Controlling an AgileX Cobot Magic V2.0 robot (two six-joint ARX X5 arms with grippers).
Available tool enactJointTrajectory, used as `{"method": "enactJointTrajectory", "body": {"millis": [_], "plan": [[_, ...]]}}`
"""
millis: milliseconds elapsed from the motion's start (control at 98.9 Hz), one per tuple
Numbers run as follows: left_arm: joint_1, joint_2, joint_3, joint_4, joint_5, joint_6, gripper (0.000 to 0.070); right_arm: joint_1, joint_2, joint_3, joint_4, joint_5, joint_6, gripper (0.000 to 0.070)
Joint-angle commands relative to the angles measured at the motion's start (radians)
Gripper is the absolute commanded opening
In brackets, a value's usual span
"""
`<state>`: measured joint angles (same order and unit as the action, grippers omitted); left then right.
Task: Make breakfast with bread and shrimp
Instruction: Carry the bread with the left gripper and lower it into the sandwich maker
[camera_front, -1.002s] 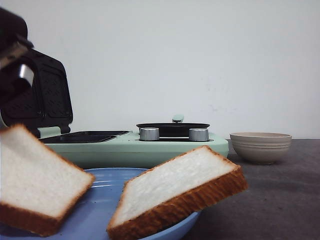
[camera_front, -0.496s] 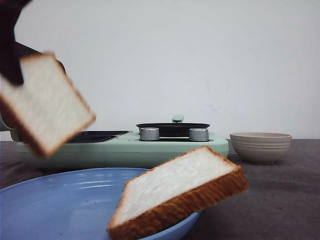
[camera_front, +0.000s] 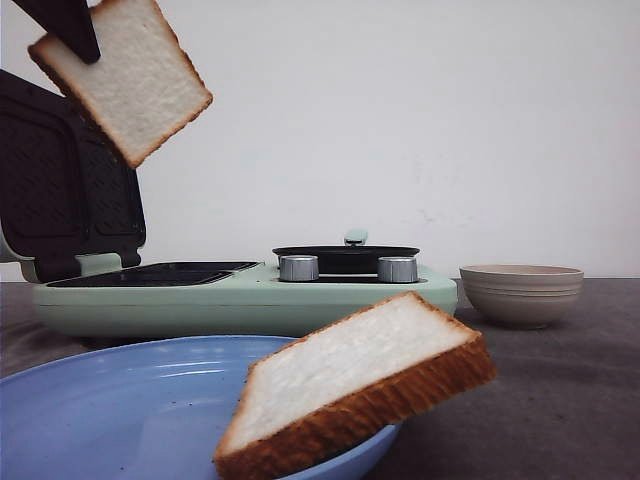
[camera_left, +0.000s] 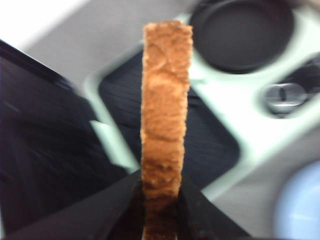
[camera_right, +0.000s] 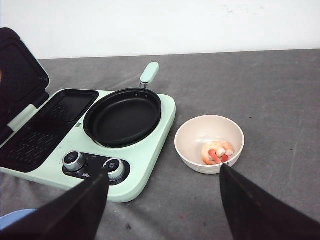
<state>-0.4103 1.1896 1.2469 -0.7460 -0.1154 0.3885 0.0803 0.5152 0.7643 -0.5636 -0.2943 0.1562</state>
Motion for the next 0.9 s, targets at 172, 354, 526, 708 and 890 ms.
{"method": "enactJointTrajectory", "body": {"millis": [172,354,526,708,890], "plan": [[-0.005,0.138,0.021,0.188,-0.108,0.306,0.0003,0.003,0.006,0.018,0.01,-0.001,-0.014,0.0434],[-0.008,0.249,0.021,0.346,-0.166,0.416,0.0003,0.003,0.006,0.018,0.009,-0.001,-0.026,0.0434],[-0.007,0.36,0.021,0.462,-0.183,0.56,0.0003,0.003,0.006,0.018,0.009,-0.001,-0.034,0.0434],[-0.008,0.455,0.021,0.586,-0.22,0.684,0.0003,0.003,0.006,0.018,0.009,-0.001,-0.038,0.0434],[-0.008,0.518,0.021,0.651,-0.254,0.711,0.0003,0.003,0.006,0.018,0.008,-0.001,-0.038,0.0434]]}}
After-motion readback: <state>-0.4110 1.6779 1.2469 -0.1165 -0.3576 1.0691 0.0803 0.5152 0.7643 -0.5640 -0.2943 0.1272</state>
